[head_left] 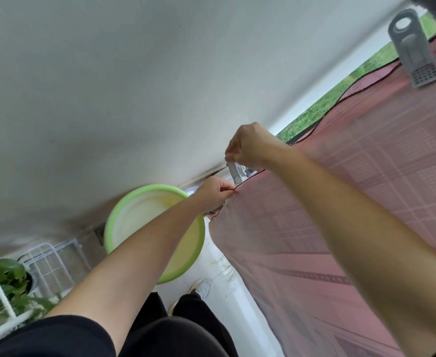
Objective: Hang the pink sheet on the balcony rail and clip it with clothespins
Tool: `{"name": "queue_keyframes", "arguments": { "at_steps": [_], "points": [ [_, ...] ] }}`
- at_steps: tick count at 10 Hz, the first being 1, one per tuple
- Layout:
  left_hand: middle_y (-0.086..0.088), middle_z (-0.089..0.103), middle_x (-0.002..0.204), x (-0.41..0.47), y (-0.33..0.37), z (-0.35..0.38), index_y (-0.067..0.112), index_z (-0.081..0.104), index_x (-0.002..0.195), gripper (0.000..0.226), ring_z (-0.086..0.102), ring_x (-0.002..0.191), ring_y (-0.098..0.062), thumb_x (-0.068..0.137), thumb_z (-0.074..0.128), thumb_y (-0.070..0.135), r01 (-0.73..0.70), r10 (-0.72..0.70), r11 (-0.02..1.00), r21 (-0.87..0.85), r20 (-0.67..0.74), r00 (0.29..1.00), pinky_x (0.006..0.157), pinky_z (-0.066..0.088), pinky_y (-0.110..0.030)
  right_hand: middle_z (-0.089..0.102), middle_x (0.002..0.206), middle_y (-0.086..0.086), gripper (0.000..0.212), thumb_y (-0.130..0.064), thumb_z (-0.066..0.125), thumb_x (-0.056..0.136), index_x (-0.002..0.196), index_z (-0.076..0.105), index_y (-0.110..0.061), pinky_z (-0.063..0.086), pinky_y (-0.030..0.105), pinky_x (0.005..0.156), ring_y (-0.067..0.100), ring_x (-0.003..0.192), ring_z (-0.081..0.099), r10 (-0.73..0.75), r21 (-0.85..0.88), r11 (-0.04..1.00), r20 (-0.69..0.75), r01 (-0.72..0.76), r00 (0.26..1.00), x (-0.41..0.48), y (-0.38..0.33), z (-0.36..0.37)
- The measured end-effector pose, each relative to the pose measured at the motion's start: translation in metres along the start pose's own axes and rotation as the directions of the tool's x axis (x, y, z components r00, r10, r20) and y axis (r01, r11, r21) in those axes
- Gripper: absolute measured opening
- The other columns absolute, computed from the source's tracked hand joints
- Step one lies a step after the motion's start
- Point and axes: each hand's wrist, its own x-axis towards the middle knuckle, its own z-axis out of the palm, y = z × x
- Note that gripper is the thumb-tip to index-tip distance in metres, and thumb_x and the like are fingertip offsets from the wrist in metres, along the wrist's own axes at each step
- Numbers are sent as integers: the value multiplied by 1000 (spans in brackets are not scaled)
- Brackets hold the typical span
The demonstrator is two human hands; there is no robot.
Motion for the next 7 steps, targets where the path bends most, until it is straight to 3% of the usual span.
{"name": "queue_keyframes", "arguments": {
  "at_steps": [1, 2, 4, 5, 6, 7],
  "points": [
    [1, 59, 68, 5, -8, -3, 29, 76, 79, 10, 47, 65, -12, 87, 69, 28, -3, 3, 1000, 26, 1, 1000, 63, 36, -27, 76, 99, 5, 14, -15, 70, 87, 97, 79, -12, 58, 34, 80, 19, 88, 70, -25, -94, 995, 80, 32, 997, 2, 6, 10],
    [-8, 65, 74, 6, -8, -4, 20, 78, 93, 16, 49, 68, -12, 86, 70, 32, 24, -24, 1000, 15, -10, 1000, 67, 39, -28, 76, 101, 7, 15, -13, 68, 89, 100, 78, -11, 58, 36, 81, 21, 92, 70, -23, -168, 985, 124, 44, 992, 3, 11, 17],
    [2, 61, 71, 6, -4, -7, 13, 77, 98, 16, 42, 50, -1, 88, 70, 24, 31, -31, 999, 31, -12, 999, 61, 37, -24, 73, 98, 12, 17, -20, 66, 92, 97, 75, -6, 58, 38, 76, 26, 86, 68, -6, -254, 966, 176, 51, 984, 11, 18, 28],
    [1, 64, 78, 6, -2, -9, 11, 77, 100, 17, 42, 45, 4, 89, 70, 22, 33, -32, 999, 31, -19, 999, 53, 35, -12, 66, 94, 14, 32, -33, 62, 95, 73, 57, -10, 46, 31, 65, 29, 80, 59, 41, -304, 952, 224, 30, 974, 15, 25, 35],
    [-2, 63, 83, 4, 4, -9, 8, 75, 102, 18, 40, 42, 5, 89, 70, 20, 33, -33, 999, 24, -12, 999, 48, 33, -9, 67, 104, 15, 32, -38, 60, 95, 80, 56, -10, 50, 34, 72, 32, 92, 62, 96, -276, 961, 231, -29, 968, 16, 34, 37],
    [-6, 71, 91, 4, 12, -12, 10, 76, 102, 17, 54, 61, 2, 91, 67, 19, 37, -34, 998, 51, -63, 997, 62, 42, -14, 66, 119, 12, 43, -42, 60, 93, 114, 64, -5, 53, 41, 91, 31, 109, 61, 118, -214, 974, 178, -78, 977, 16, 34, 32]
  ]
}}
